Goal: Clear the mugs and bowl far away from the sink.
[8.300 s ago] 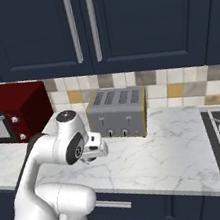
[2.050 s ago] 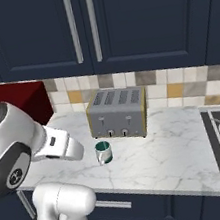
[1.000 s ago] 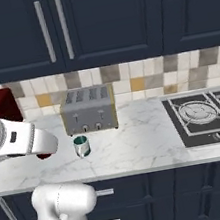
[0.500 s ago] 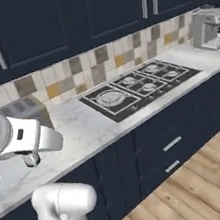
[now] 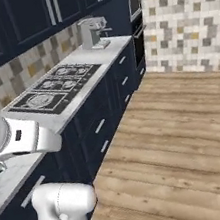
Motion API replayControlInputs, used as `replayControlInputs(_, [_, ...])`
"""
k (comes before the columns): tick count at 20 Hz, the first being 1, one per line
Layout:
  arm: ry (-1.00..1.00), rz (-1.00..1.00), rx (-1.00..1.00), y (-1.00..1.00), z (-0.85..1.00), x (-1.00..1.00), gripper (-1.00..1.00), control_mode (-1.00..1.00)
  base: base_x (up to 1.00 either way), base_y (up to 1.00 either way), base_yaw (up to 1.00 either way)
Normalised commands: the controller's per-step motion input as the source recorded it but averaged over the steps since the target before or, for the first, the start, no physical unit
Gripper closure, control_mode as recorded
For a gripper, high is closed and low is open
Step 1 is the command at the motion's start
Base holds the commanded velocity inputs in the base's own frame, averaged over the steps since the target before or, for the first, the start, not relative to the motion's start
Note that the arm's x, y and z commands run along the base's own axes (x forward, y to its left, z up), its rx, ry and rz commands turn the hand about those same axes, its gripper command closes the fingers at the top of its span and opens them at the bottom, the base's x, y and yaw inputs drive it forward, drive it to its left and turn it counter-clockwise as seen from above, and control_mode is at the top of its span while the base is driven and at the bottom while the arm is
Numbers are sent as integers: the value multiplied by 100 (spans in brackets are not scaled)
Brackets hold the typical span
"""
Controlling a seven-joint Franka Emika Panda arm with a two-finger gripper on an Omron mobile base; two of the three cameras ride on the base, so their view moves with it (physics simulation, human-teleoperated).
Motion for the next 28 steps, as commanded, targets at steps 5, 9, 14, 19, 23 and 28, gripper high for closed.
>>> replayControlInputs(5, [0,0,0,0,0,0,-100,100,0,0,-97])
replayControlInputs(9, [0,0,0,0,0,0,-100,100,0,0,-98])
replayControlInputs(14, [0,0,0,0,0,0,-100,100,0,0,-95])
replayControlInputs(19, [0,0,0,0,0,0,-100,100,64,0,-64])
replayControlInputs(23, [0,0,0,0,0,0,-100,100,100,20,-34])
replayControlInputs(28, [0,0,0,0,0,0,-100,100,100,66,-31])
